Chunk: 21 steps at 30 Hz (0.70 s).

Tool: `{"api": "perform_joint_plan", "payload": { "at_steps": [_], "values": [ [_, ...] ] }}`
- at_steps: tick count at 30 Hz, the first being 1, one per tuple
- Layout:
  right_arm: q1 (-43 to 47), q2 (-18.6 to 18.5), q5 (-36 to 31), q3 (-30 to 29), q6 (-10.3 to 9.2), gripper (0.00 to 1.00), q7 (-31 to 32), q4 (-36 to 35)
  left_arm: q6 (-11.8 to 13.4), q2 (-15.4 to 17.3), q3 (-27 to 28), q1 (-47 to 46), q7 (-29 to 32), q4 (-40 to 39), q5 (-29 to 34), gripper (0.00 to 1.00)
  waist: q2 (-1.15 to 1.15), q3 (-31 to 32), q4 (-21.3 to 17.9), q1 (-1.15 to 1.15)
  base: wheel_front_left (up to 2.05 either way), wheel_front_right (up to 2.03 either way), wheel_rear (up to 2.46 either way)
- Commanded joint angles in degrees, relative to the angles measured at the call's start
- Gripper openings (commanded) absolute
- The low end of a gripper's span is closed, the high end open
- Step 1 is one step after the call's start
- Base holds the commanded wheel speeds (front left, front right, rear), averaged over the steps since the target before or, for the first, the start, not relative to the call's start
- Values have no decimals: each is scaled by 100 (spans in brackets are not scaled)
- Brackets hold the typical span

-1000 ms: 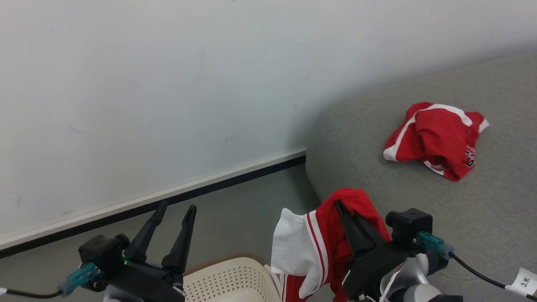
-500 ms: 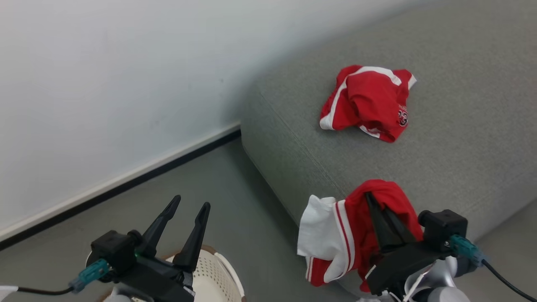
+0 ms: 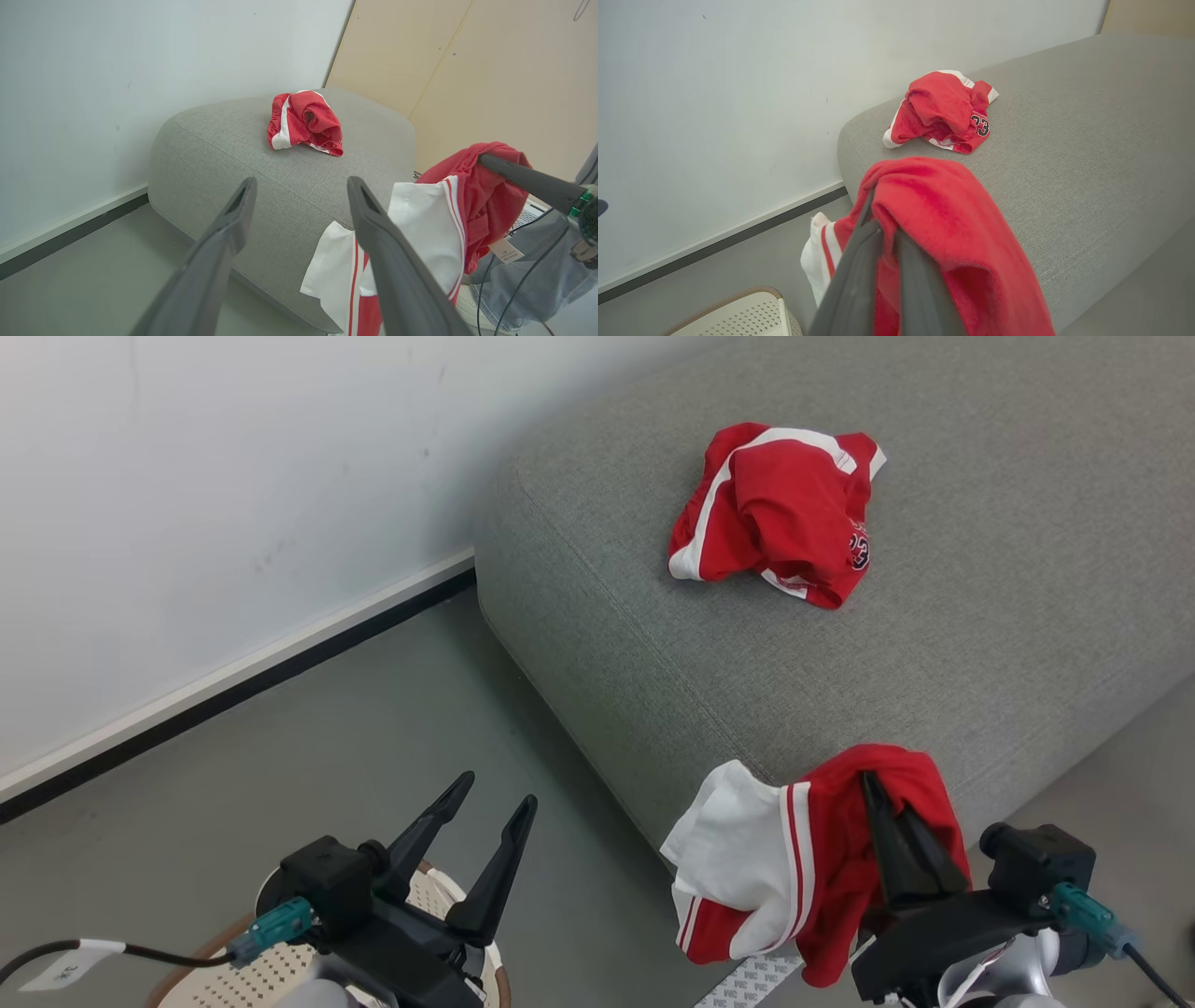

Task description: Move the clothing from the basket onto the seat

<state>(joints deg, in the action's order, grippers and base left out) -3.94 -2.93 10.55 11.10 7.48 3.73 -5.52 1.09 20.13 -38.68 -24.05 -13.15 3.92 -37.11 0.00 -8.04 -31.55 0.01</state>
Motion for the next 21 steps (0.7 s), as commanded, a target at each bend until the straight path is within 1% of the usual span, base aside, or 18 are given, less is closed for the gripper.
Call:
{"api": "perform_joint_plan", "payload": {
  "at_steps": [1, 7, 10, 13, 16, 20, 21],
  "values": [
    [-33, 7, 38, -34, 2, 0, -38, -28, -5, -3, -34, -72, 21, 31, 48, 100, 0, -51, -18, -1, 0, 0, 0],
    [-820, -8, -58, 21, 2, 0, 71, -132, -37, 5, -122, -150, 121, 21, 41, 100, 0, -293, -51, -1, 0, 0, 0],
    [-1466, -223, 37, -29, 2, 0, 167, 2, -31, 34, -165, -199, 196, -47, 86, 100, 0, -483, -64, -1, 0, 0, 0],
    [-2215, -556, 222, -36, 2, 0, 308, 306, -3, 110, -187, -217, 293, -148, 128, 100, 0, -696, -68, -1, 0, 0, 0],
    [-3006, -968, 403, 4, 2, 0, 482, 704, 109, 217, -173, -238, 400, -316, 213, 100, 0, -932, -68, -1, 0, 0, 0],
    [-4050, -1350, 705, 64, 2, 0, 608, 1470, 267, 371, -133, -258, 519, -693, 324, 100, 0, -1333, -71, -1, 0, 0, 0],
    [-4321, -1461, 786, 18, 1, 0, 606, 1693, 276, 392, -155, -298, 564, -802, 348, 100, 0, -1442, -21, -1, 0, 0, 0]
  ]
}}
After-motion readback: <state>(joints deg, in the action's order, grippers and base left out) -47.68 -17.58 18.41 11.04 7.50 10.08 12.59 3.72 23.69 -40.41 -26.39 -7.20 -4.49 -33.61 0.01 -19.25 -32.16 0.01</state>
